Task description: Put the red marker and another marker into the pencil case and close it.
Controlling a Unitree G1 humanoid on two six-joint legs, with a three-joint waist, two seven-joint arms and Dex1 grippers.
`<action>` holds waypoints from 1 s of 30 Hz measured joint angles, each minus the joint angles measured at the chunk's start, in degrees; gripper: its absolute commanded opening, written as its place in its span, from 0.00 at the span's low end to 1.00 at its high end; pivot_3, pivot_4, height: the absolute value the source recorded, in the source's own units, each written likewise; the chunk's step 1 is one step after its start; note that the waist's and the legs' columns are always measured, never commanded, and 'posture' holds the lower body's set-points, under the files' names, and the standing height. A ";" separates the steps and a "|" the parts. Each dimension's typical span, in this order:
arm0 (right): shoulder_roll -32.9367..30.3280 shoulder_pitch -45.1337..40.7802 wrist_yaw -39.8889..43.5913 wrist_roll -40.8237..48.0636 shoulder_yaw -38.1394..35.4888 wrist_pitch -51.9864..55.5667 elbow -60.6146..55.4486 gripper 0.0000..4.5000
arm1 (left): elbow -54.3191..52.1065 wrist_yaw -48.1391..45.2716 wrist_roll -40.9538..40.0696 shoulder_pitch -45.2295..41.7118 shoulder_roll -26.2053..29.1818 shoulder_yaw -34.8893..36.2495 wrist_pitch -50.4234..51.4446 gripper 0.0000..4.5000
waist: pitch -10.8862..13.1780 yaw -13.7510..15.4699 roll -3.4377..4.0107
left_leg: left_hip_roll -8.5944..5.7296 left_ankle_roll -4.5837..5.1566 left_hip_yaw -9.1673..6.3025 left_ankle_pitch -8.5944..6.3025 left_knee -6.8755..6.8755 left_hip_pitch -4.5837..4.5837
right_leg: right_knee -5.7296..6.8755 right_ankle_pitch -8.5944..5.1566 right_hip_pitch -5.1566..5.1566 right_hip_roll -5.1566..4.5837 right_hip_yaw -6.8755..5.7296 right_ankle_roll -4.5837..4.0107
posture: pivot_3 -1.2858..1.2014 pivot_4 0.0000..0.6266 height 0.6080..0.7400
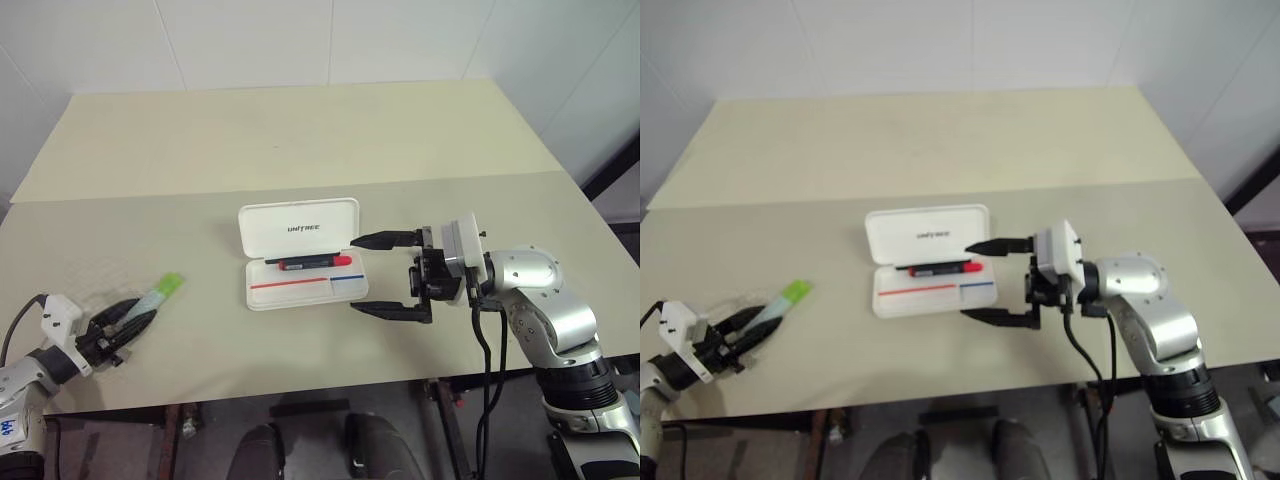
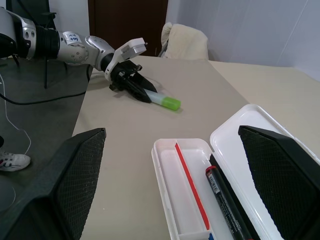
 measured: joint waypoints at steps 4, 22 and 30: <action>-0.06 0.00 0.00 -0.13 0.00 -0.17 0.03 1.00 | -0.04 0.03 0.01 -0.17 -0.05 -0.34 -0.03 0.23 | 0.00 0.05 0.00 | 0.00 0.00 0.01 0.00 0.04 0.01 | 0.03 0.00 0.00 0.00 0.00 0.00 | 0.52 0.24 1.00; -0.16 0.07 -0.17 -2.70 -0.01 -2.57 2.22 1.00 | -15.56 -2.03 -3.22 -7.13 -1.60 -5.68 5.33 0.23 | -0.01 1.04 -0.03 | 0.04 0.03 0.03 -0.01 0.36 -0.11 | 0.13 0.05 0.02 0.20 -0.02 0.07 | 0.52 0.24 1.00; -0.15 1.33 -1.67 -3.45 -0.20 -3.23 2.37 1.00 | -18.94 -8.93 -3.22 -11.96 2.17 -11.71 8.88 0.23 | -0.01 1.33 -0.03 | 0.02 0.04 0.47 0.00 0.54 -0.14 | 0.22 0.06 0.04 0.35 -0.06 0.09 | 0.52 0.24 1.00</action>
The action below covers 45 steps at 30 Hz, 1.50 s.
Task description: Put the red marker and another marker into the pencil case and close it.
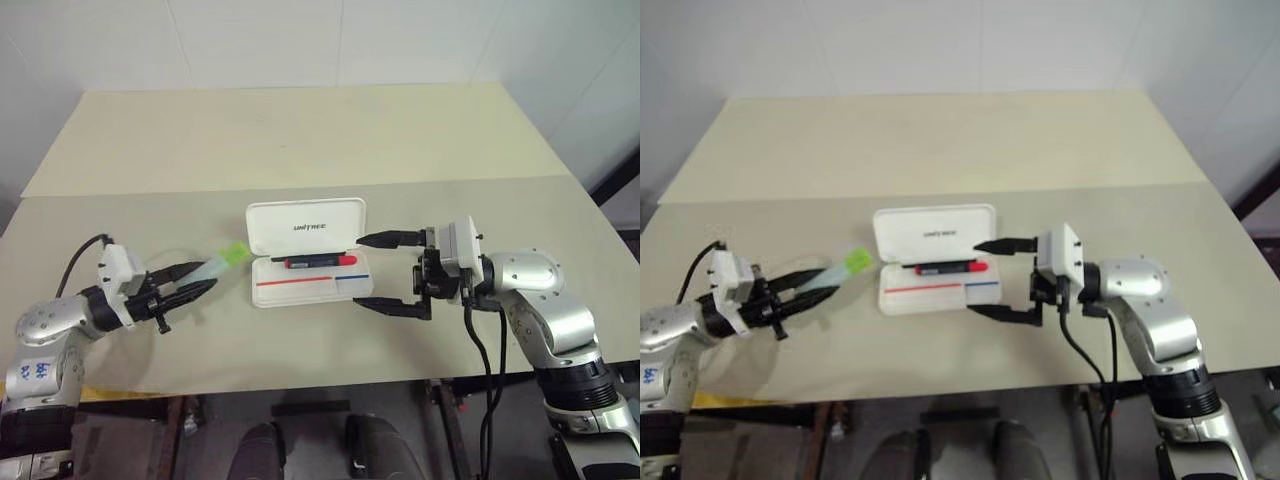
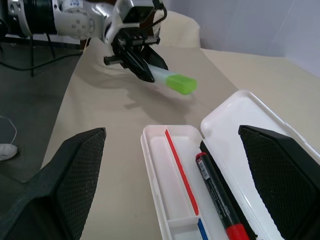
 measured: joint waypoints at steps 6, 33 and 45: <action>-0.43 2.59 -1.85 -0.03 -1.69 -0.48 -0.85 1.00 | -1.76 -4.32 0.01 -5.77 0.99 -5.52 3.10 0.23 | 0.00 -0.02 0.00 | -0.03 0.02 0.08 0.00 0.01 -0.03 | -0.03 0.03 -0.02 0.28 0.10 0.06 | 0.52 0.24 1.00; -4.17 11.15 -8.70 0.41 -5.88 0.83 -10.57 1.00 | 13.27 -6.26 11.77 -18.96 -9.03 -20.14 -3.65 0.23 | 0.00 0.14 -0.01 | -0.02 0.02 0.40 -0.01 0.36 0.04 | 0.07 0.20 -0.06 0.81 0.63 0.13 | 0.52 0.24 1.00; -4.22 12.18 -10.41 0.41 -6.15 1.86 -11.86 1.00 | 17.61 -6.30 14.48 -21.12 -11.12 -21.25 -6.46 0.23 | 0.00 0.04 -0.01 | -0.01 0.05 0.45 -0.03 0.51 0.03 | 0.17 0.22 -0.07 0.83 0.68 0.15 | 0.52 0.24 1.00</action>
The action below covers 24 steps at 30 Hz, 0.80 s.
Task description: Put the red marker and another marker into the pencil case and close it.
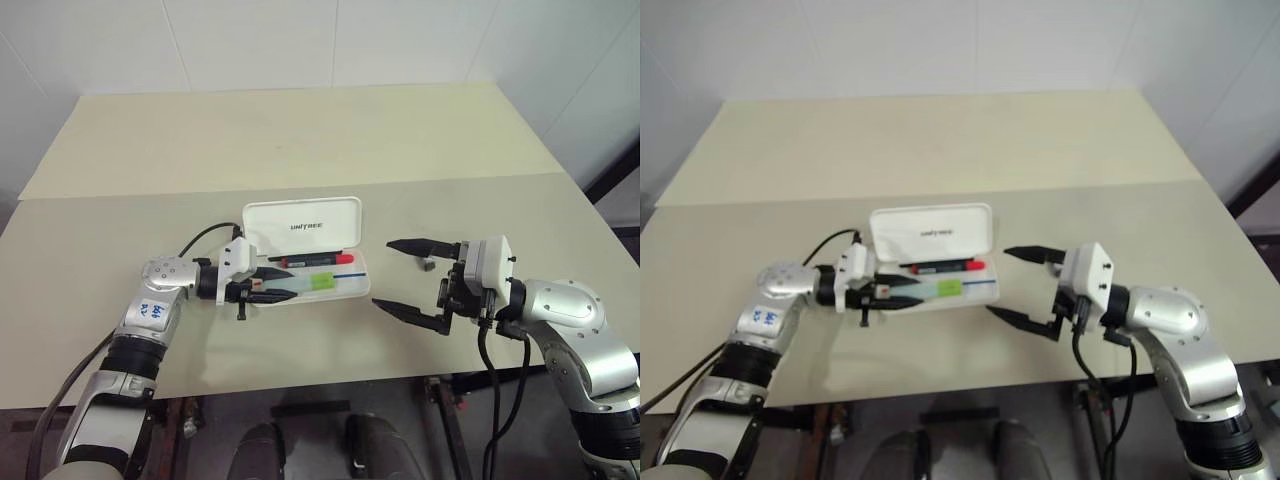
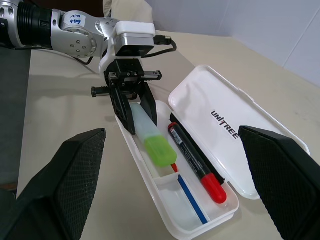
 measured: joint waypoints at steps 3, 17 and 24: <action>0.00 0.15 -0.19 0.00 -0.02 0.03 -0.57 1.00 | 1.58 0.04 0.35 -0.53 -0.03 -0.01 -0.05 0.23 | 0.00 -0.02 0.00 | 0.01 0.03 0.00 -0.04 0.20 -0.03 | 0.11 0.00 0.00 0.00 0.00 0.00 | 0.52 0.24 1.00; 0.00 0.35 -0.90 -0.01 -0.02 0.09 -0.81 1.00 | 3.14 -0.95 0.29 -1.28 -1.24 -0.11 0.66 0.98 | 0.00 -0.04 0.00 | 0.03 0.06 0.00 -0.06 0.38 -0.06 | 0.20 0.04 0.00 0.00 0.02 -0.01 | 0.52 0.24 1.00; 0.02 0.33 -1.27 -0.02 -0.02 0.08 -0.80 1.00 | 2.67 -1.29 -1.01 -1.28 -1.40 0.57 1.93 0.99 | 0.00 -0.02 0.00 | 0.03 0.06 -0.01 -0.06 0.39 -0.06 | 0.20 0.04 0.00 -0.01 0.02 -0.01 | 0.52 0.24 1.00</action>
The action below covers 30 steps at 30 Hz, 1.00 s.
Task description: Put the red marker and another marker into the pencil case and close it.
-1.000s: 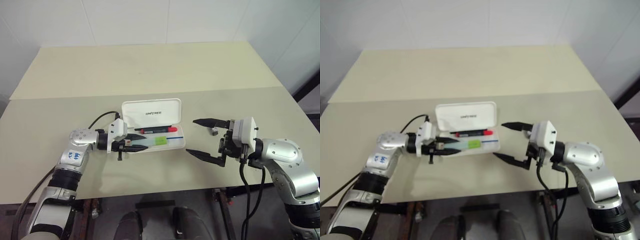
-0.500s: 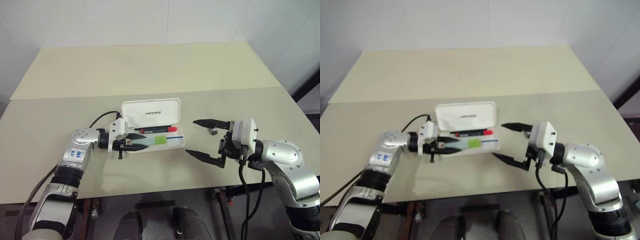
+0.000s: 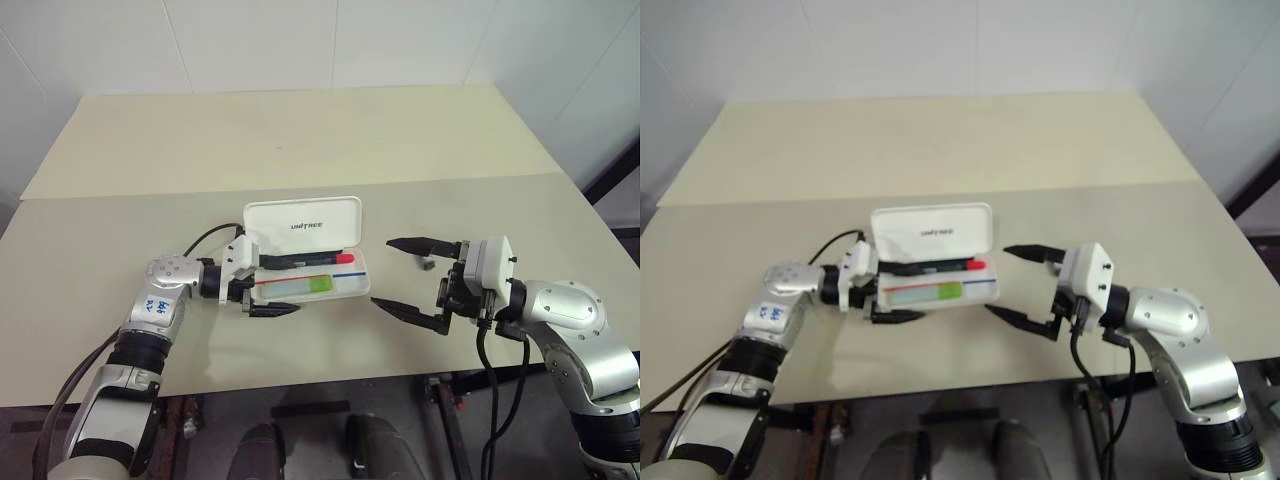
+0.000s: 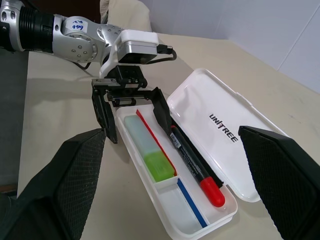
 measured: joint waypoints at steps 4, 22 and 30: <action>0.47 0.07 -3.41 -0.56 -0.07 1.67 0.28 1.00 | -3.19 -1.17 -3.22 0.08 -0.12 1.43 1.65 0.99 | 0.00 0.00 0.00 | 0.01 0.00 -0.01 0.00 -0.01 -0.01 | 0.00 0.00 0.00 0.00 0.00 0.00 | 0.52 0.24 1.00; 16.38 -0.72 -36.11 -18.72 -0.77 4.89 21.08 1.00 | -22.43 0.73 -13.59 3.00 5.52 8.84 15.09 0.99 | -0.01 -0.20 -0.01 | 0.03 -0.02 0.14 0.01 -0.05 0.04 | 0.01 0.02 -0.05 0.01 0.12 -0.05 | 0.52 0.24 1.00; 17.91 -4.66 -39.14 -21.49 -0.76 -0.77 30.48 0.96 | -24.12 2.18 -15.08 3.09 6.95 9.27 19.12 1.00 | 0.00 -0.28 -0.01 | 0.03 -0.02 0.20 0.01 -0.06 0.05 | 0.02 0.03 -0.08 0.03 0.17 -0.03 | 0.52 0.24 1.00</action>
